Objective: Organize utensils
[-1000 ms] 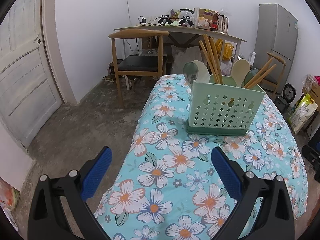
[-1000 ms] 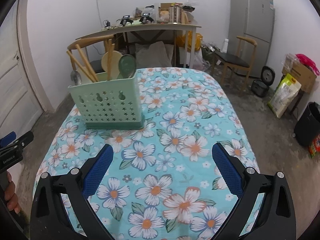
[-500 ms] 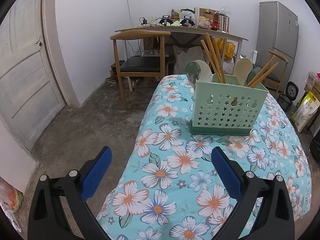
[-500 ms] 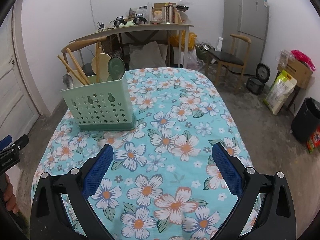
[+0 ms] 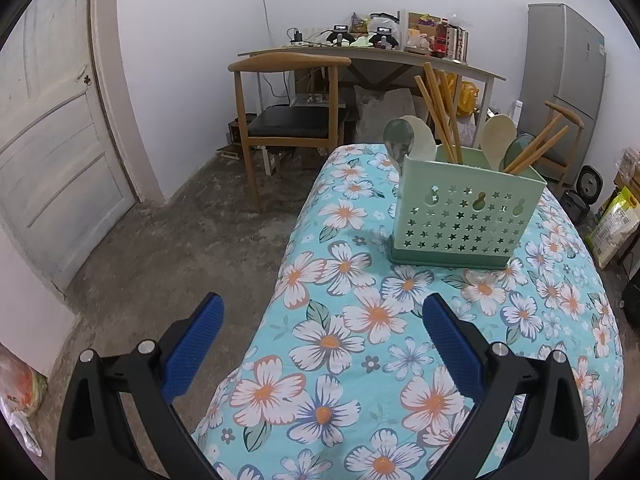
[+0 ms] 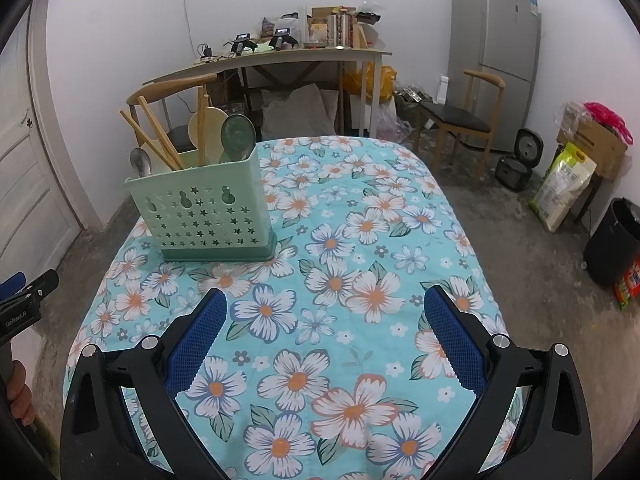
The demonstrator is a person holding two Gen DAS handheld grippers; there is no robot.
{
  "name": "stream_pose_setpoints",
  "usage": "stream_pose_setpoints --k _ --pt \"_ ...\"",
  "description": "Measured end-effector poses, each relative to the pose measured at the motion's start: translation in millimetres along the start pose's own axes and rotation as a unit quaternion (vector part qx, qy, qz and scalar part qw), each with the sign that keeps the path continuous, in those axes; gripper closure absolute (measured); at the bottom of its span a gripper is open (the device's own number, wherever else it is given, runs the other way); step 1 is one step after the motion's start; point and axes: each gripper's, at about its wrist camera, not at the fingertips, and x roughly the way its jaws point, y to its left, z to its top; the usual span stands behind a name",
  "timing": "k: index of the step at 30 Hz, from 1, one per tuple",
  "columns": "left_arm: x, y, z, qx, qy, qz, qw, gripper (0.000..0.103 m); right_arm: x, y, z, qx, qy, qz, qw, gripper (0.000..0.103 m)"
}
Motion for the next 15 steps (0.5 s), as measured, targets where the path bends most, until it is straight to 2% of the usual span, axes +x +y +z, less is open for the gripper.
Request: stream_pose_setpoints --k 15 --pt "0.0 4.5 -0.4 -0.006 0.006 0.005 1.0 0.006 -2.4 1.4 -0.1 -0.002 -0.001 0.002 1.0 0.008"
